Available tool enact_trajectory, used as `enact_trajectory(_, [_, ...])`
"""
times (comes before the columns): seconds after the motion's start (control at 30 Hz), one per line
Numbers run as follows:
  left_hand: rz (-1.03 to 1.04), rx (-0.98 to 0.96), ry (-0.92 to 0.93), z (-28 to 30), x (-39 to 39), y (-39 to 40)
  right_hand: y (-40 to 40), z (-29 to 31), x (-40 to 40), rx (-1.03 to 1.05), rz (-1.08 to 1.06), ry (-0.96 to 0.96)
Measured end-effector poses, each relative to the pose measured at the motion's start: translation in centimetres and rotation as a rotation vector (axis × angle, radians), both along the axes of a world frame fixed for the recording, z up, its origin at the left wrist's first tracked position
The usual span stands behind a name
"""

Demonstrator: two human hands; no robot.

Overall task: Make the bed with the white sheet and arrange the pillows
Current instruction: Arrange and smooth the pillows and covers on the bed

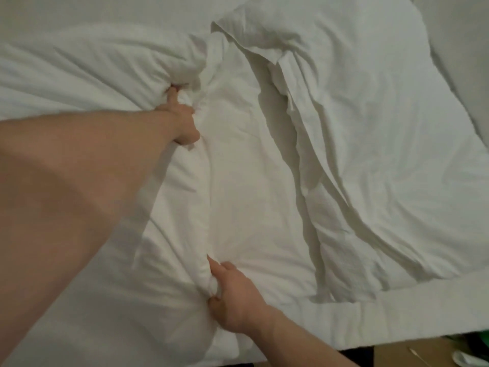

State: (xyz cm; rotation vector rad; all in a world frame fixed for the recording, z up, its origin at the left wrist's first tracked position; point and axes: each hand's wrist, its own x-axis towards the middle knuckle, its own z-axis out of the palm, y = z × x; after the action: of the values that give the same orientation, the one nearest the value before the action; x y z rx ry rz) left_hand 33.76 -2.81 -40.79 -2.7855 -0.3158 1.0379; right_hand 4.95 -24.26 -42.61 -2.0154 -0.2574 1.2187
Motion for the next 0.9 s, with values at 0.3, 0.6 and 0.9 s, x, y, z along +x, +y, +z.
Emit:
enact_trajectory(0.3, [0.288,0.001,-0.63,4.9,0.9,3.4,0.2,3.3,1.7,0.064,-0.124,-0.136])
enact_trajectory(0.6, [0.094,-0.157,-0.016,1.3,-2.8,-0.4,-0.9,2.3,-0.3,-0.108,0.048,0.078])
enact_trajectory(0.9, [0.449,-0.56,-0.499,4.1,-11.1,-12.8,-11.3,6.4,3.6,-0.05,-0.198,-0.053])
